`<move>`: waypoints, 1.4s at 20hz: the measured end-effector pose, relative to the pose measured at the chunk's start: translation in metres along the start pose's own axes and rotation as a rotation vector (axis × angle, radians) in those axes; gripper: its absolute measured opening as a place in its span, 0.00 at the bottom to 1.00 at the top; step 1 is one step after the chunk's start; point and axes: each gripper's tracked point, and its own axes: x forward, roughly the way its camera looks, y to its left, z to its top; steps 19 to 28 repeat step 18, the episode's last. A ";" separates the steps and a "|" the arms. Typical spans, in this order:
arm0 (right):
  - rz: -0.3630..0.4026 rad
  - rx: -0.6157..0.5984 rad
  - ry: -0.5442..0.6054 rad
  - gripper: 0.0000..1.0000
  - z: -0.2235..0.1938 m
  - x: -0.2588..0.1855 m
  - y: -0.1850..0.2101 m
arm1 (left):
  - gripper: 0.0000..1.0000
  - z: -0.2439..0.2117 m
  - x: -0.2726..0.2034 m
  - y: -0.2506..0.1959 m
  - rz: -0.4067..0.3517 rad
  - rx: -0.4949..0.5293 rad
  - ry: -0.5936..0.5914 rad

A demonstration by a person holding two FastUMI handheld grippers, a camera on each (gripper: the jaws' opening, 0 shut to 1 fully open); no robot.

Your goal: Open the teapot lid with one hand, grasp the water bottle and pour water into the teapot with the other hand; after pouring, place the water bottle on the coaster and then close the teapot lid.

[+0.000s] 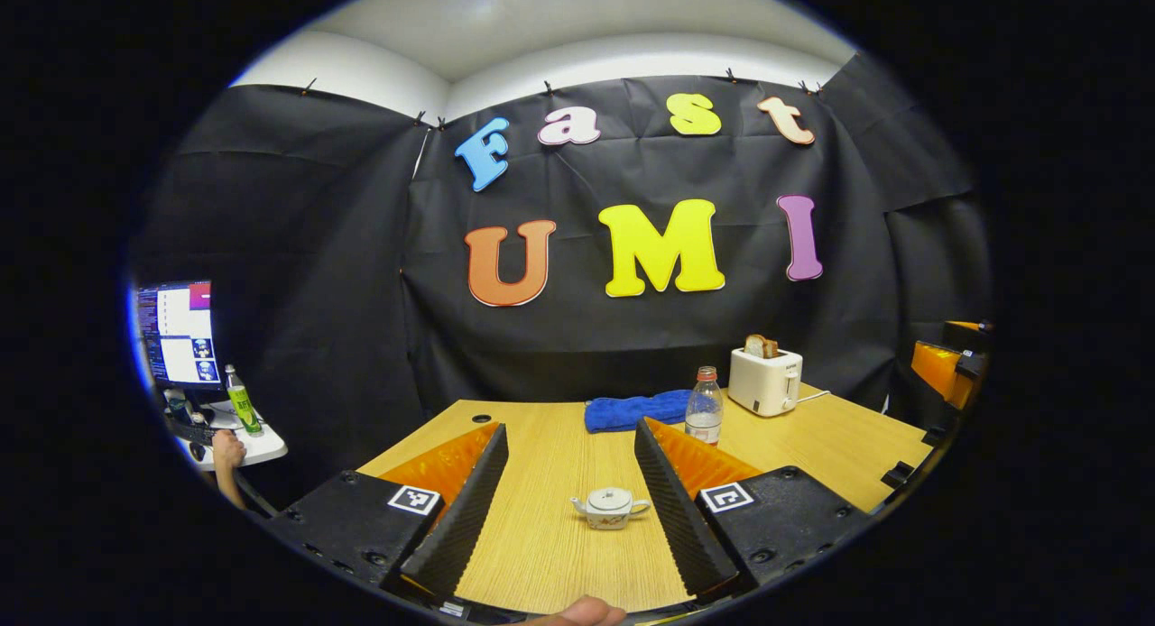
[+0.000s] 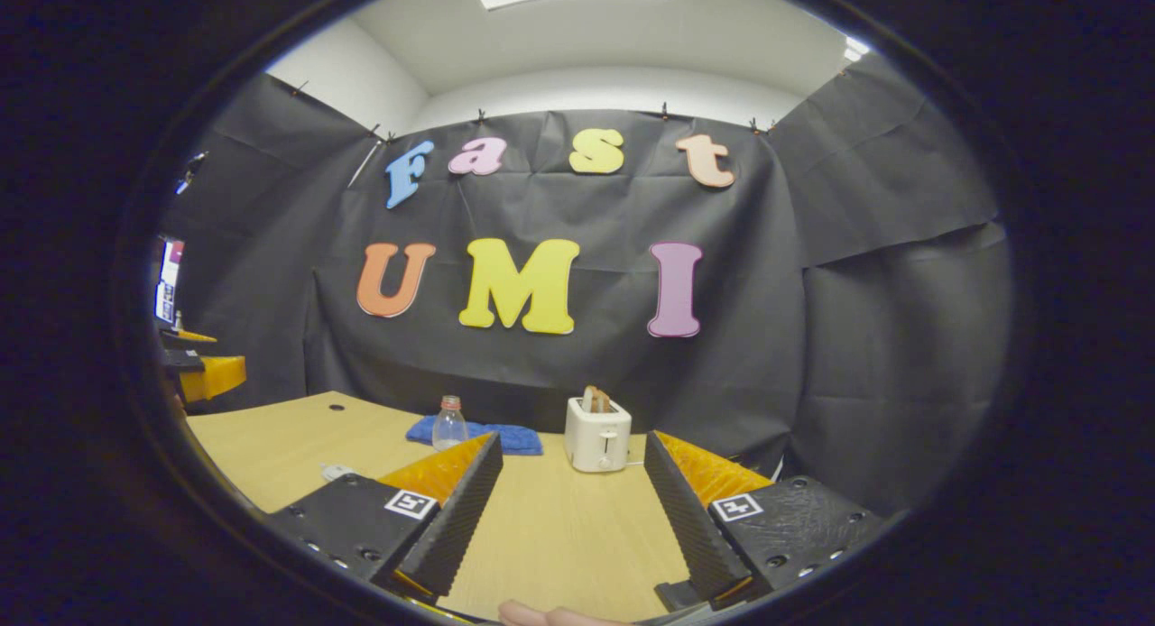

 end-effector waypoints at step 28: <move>0.004 -0.038 0.041 0.95 -0.020 0.017 0.009 | 0.89 -0.009 0.013 -0.009 0.005 0.024 -0.006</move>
